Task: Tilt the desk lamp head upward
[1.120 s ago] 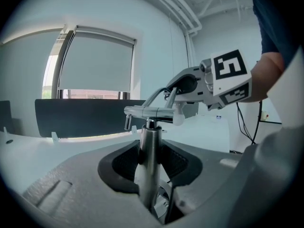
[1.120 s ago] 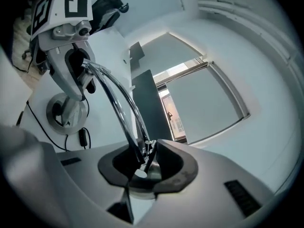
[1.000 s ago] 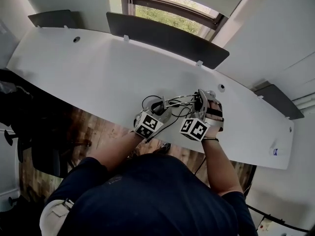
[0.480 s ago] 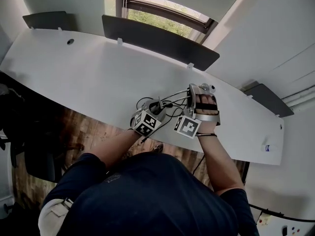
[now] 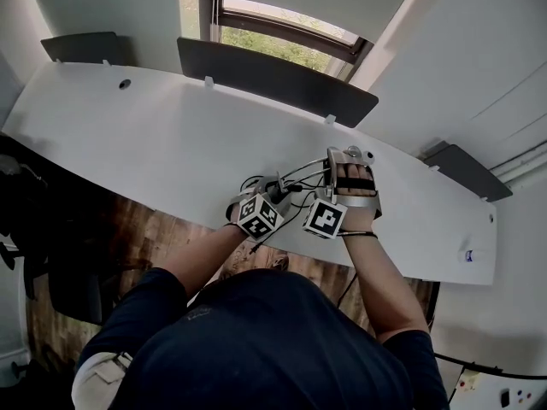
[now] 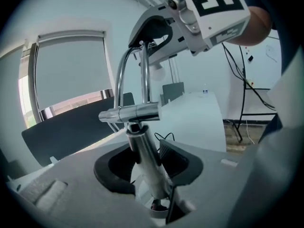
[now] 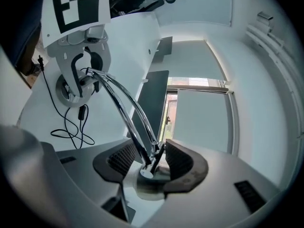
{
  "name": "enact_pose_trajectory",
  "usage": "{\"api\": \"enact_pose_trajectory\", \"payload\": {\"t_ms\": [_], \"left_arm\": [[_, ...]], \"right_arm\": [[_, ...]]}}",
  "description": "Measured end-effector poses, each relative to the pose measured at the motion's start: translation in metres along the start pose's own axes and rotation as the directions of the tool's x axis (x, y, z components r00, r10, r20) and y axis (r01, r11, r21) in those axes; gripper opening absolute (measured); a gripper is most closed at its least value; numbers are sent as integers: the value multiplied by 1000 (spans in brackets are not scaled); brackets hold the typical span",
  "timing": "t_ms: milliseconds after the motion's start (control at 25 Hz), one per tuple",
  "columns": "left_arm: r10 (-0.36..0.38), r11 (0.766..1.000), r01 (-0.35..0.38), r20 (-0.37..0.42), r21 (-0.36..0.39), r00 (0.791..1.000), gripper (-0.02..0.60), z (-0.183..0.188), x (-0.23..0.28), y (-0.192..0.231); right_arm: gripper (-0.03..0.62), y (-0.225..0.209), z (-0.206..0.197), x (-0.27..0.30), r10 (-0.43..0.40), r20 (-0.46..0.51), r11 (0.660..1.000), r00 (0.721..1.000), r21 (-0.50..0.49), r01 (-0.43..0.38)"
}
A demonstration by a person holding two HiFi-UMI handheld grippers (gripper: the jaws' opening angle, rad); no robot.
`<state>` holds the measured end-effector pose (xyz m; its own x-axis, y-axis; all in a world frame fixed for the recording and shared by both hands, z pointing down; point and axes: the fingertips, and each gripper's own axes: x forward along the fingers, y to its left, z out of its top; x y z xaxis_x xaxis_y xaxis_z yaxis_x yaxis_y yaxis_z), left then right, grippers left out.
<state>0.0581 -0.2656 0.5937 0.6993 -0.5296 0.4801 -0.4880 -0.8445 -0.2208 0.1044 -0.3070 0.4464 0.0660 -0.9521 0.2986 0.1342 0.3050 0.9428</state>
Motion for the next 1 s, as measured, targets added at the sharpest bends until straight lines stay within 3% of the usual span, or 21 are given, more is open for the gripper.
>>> {"api": "enact_pose_trajectory", "payload": {"t_ms": [160, 280, 560, 680, 800, 1000], "left_arm": [[31, 999, -31, 6, 18, 1000, 163, -5, -8, 3], [61, 998, -61, 17, -18, 998, 166, -9, -19, 7], [97, 991, -91, 70, -97, 993, 166, 6, -64, 6], [92, 991, -81, 108, -104, 990, 164, 14, -78, -2], [69, 989, -49, 146, -138, 987, 164, 34, -95, -12], [57, 989, -21, 250, -145, 967, 123, 70, -113, -14]], "right_arm": [[224, 1, -6, -12, 5, -14, 1000, 1000, 21, -5], [227, -4, -11, -25, 8, -20, 993, 1000, 114, -6], [227, 6, -5, -60, 27, 47, 918, 999, 395, -43], [217, 18, 0, -70, 50, 104, 840, 993, 533, -98], [186, 28, 3, -77, 88, 164, 719, 983, 672, -177], [112, 31, 7, -89, 91, 242, 575, 966, 780, -249]]}}
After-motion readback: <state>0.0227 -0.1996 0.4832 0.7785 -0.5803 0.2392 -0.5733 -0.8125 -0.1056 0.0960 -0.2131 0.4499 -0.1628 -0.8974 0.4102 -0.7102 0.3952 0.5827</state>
